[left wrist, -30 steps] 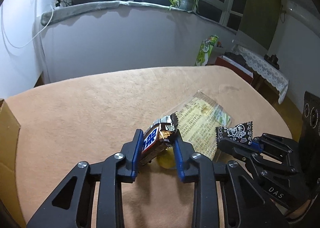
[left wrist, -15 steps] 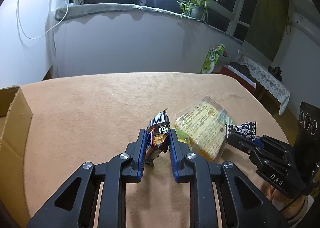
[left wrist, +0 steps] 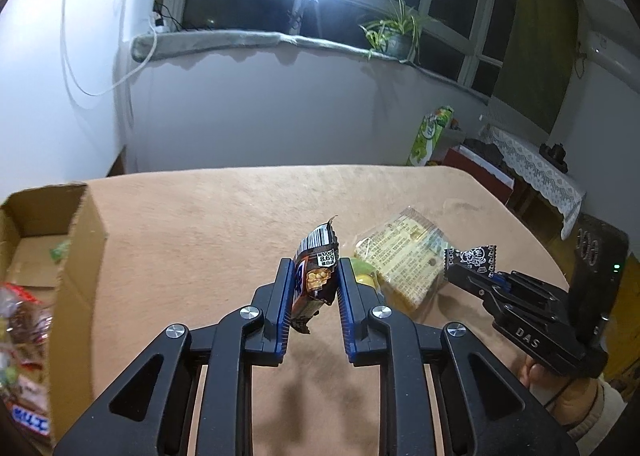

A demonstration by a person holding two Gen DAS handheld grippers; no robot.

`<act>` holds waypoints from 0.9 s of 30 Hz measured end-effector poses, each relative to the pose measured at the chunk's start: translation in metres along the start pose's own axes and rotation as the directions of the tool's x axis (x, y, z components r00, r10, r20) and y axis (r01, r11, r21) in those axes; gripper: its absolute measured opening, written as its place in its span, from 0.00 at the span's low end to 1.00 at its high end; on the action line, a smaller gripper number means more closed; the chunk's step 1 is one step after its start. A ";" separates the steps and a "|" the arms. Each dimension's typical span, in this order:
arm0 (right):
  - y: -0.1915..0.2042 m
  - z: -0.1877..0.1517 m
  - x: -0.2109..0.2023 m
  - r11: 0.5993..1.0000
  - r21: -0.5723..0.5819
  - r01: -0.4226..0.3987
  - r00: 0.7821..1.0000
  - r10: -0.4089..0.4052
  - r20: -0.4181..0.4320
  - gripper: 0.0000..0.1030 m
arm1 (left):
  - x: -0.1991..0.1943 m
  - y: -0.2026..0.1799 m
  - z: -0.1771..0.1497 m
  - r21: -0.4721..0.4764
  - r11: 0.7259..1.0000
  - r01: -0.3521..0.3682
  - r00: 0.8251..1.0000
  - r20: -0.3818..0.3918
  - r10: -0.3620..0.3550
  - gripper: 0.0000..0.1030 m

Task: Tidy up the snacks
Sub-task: 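Carry the Snickers bar and black-and-white candy to the box and open both tools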

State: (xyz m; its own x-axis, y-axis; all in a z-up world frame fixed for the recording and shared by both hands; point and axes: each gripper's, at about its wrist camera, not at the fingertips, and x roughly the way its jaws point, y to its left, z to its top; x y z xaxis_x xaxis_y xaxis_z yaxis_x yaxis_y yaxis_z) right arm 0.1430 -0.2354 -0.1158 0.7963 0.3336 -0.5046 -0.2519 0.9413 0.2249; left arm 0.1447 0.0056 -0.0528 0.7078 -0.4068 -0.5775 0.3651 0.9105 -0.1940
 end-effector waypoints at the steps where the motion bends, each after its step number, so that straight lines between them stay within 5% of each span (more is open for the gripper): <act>1: 0.001 0.000 -0.001 1.000 0.000 0.002 1.000 -0.002 0.001 0.12 | -0.007 0.001 -0.001 -0.002 1.000 -0.005 1.000 0.009 0.005 0.19; 17: 0.056 0.015 -0.053 0.996 -0.094 0.003 0.997 0.005 0.075 0.12 | -0.098 0.023 -0.011 -0.039 0.998 -0.045 0.988 0.149 0.051 0.19; 27: 0.122 0.022 -0.064 0.979 -0.202 -0.019 0.996 0.037 0.084 0.12 | -0.153 0.079 -0.037 -0.146 0.984 -0.104 0.965 0.223 0.135 0.19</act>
State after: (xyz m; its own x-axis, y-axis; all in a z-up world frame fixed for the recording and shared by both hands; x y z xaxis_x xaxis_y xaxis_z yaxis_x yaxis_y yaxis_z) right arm 0.0735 -0.1432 -0.0378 0.8300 0.3625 -0.4238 -0.3728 0.9258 0.0617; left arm 0.0426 0.1425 -0.0094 0.8678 -0.2859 -0.4065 0.1972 0.9489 -0.2463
